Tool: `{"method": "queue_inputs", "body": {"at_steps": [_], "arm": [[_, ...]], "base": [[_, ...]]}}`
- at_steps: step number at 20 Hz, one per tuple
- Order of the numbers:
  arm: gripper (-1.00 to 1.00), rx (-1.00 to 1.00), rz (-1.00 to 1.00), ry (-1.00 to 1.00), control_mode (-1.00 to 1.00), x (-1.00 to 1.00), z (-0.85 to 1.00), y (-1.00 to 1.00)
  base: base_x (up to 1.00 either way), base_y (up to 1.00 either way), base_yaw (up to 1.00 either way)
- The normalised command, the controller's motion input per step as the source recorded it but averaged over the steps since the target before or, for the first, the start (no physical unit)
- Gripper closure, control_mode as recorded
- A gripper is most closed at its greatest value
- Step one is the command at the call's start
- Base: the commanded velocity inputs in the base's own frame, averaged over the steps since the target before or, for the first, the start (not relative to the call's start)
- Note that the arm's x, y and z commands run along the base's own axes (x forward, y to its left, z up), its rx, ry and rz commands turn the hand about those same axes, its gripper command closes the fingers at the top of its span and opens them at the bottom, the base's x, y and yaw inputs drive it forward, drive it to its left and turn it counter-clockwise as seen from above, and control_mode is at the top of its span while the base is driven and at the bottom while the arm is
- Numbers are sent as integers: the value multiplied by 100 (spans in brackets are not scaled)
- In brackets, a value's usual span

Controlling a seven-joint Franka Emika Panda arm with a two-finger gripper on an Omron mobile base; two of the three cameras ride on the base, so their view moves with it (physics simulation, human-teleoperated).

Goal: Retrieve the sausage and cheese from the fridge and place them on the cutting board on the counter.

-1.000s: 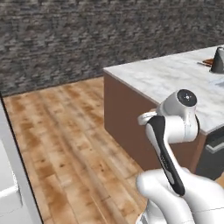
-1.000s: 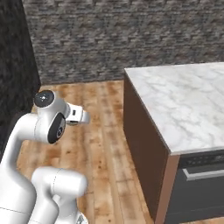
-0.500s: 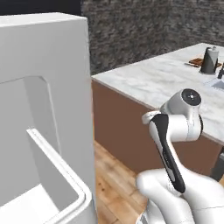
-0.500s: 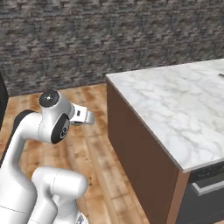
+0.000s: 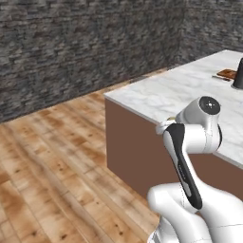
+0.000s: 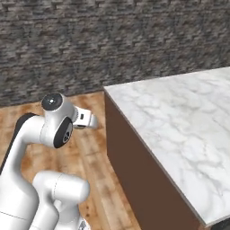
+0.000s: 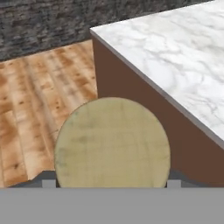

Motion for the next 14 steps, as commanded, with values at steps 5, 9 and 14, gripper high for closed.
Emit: {"method": "queue_inputs", "body": {"at_steps": [5,9,14], "arm": [[100,0,0,0,100,0,0,0],[100,0,0,0,100,0,0,0],[100,0,0,0,100,0,0,0]], "base": [[80,39,-3],[74,100,-16],[96,100,-23]]}}
